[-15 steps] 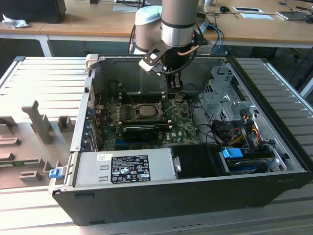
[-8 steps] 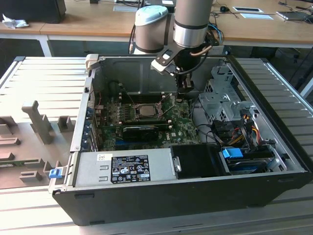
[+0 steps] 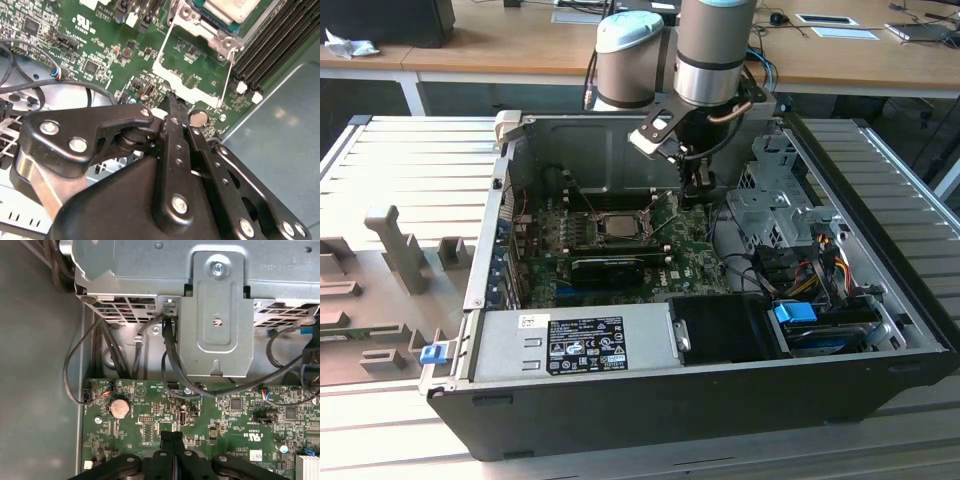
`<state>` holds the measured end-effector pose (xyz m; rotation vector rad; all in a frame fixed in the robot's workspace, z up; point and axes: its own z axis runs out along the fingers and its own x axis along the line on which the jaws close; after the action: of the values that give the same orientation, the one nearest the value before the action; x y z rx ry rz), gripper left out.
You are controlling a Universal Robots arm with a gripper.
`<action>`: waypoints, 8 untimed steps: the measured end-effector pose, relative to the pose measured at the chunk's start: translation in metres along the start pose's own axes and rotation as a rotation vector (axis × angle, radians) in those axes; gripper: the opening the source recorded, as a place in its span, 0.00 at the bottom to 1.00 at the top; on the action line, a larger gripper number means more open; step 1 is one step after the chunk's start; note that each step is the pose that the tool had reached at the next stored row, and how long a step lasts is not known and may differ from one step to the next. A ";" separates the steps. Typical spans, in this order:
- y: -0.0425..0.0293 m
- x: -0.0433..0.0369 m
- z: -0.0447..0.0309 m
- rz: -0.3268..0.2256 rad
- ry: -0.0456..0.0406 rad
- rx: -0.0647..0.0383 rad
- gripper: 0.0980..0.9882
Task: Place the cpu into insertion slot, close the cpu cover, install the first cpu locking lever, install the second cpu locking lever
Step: 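Close the cpu cover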
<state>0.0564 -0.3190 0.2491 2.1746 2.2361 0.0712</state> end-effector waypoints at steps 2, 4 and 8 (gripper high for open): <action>-0.0018 0.0000 -0.0002 -0.001 0.0063 0.000 0.01; -0.0050 0.0001 -0.0003 -0.001 0.0067 0.000 0.01; -0.0083 0.0001 -0.0005 -0.001 0.0067 0.000 0.01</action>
<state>0.0480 -0.3191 0.2492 2.1762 2.2409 0.0786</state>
